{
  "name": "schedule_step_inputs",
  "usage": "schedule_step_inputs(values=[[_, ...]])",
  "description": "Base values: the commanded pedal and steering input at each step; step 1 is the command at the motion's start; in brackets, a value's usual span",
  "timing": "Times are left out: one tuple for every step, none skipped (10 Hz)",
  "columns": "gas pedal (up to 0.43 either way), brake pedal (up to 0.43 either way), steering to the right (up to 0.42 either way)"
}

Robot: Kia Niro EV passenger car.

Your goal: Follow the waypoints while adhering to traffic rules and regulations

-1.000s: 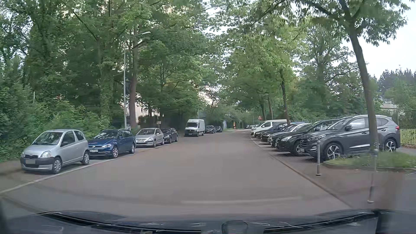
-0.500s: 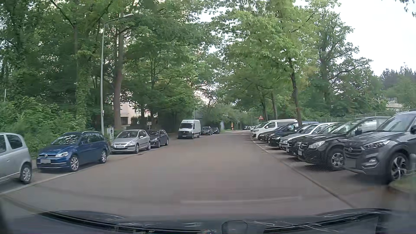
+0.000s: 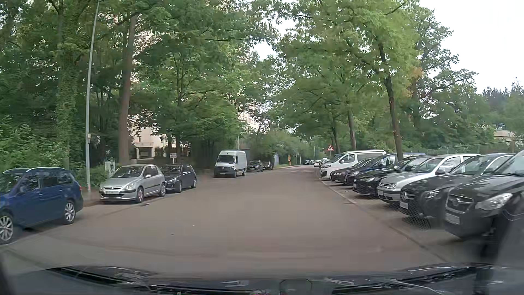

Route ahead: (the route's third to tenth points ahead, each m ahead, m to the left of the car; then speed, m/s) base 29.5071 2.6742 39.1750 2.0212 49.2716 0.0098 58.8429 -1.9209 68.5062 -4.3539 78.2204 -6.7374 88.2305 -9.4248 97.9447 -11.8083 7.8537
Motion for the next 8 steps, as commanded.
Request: schedule_step_inputs(values=[[0.028,0.000,0.014],[0.028,0.000,0.014],[0.028,0.000,0.015],[0.028,0.000,0.015],[0.028,0.000,0.016],[0.028,0.000,0.016],[0.039,0.000,0.016],[0.047,0.000,0.016]])
